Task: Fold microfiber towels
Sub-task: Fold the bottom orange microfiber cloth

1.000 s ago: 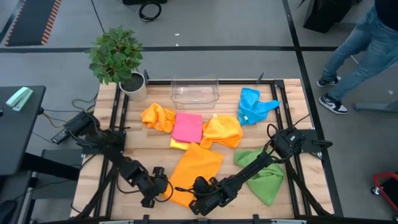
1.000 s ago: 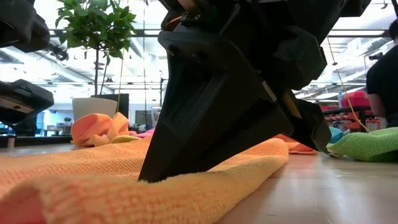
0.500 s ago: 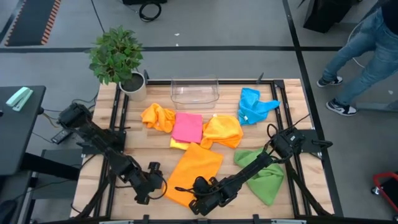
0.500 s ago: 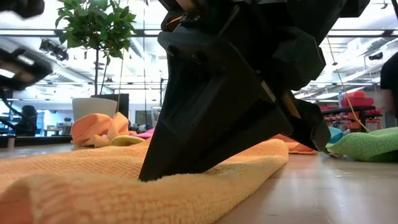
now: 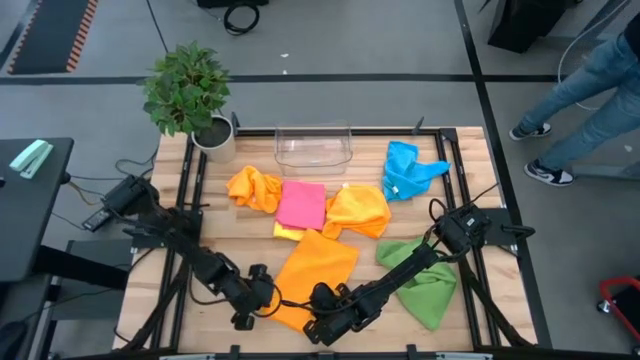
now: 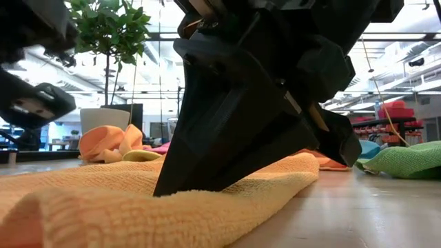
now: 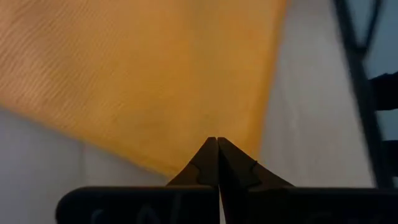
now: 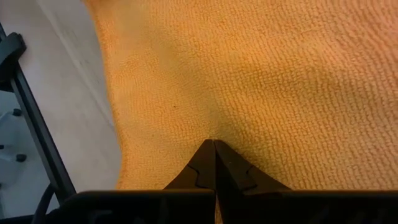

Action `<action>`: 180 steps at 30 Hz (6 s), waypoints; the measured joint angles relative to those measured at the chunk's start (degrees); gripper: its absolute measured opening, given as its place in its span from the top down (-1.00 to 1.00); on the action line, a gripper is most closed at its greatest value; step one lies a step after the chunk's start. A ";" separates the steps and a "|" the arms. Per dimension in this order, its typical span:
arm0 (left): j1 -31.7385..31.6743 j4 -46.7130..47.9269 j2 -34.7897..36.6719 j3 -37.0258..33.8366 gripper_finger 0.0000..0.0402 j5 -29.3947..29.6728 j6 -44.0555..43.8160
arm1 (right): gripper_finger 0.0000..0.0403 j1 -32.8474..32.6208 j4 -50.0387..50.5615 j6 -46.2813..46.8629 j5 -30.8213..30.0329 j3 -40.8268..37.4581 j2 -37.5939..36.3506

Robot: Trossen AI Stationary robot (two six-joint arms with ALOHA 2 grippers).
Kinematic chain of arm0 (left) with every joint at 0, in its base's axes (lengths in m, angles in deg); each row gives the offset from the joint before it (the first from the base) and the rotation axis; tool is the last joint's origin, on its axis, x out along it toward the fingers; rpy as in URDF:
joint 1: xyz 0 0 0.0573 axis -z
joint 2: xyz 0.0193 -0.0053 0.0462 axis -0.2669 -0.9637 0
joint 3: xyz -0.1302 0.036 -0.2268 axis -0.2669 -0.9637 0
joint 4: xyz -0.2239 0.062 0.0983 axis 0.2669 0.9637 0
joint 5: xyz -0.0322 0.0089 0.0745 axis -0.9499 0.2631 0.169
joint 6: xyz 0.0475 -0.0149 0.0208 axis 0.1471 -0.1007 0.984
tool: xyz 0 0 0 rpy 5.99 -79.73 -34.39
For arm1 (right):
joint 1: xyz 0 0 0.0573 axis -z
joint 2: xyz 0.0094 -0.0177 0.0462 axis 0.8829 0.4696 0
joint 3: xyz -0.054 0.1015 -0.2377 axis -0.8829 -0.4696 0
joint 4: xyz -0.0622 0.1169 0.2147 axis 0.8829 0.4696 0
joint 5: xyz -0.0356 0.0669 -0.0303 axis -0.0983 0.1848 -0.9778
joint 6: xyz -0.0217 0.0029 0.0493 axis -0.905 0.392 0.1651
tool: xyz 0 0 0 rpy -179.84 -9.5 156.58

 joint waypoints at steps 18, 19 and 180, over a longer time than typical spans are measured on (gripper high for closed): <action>0.92 -6.14 -5.18 0.09 0.97 -1.25 -1.89 | 0.98 -3.53 -3.91 3.23 -1.68 -0.19 -3.59; 0.88 -6.73 -5.41 0.09 0.97 -1.54 -1.91 | 0.98 -3.57 -4.83 3.38 -1.19 -0.07 -3.23; 11.44 14.32 5.56 3.26 0.34 14.47 21.73 | 0.98 -3.34 14.93 5.32 -0.48 -1.17 -12.31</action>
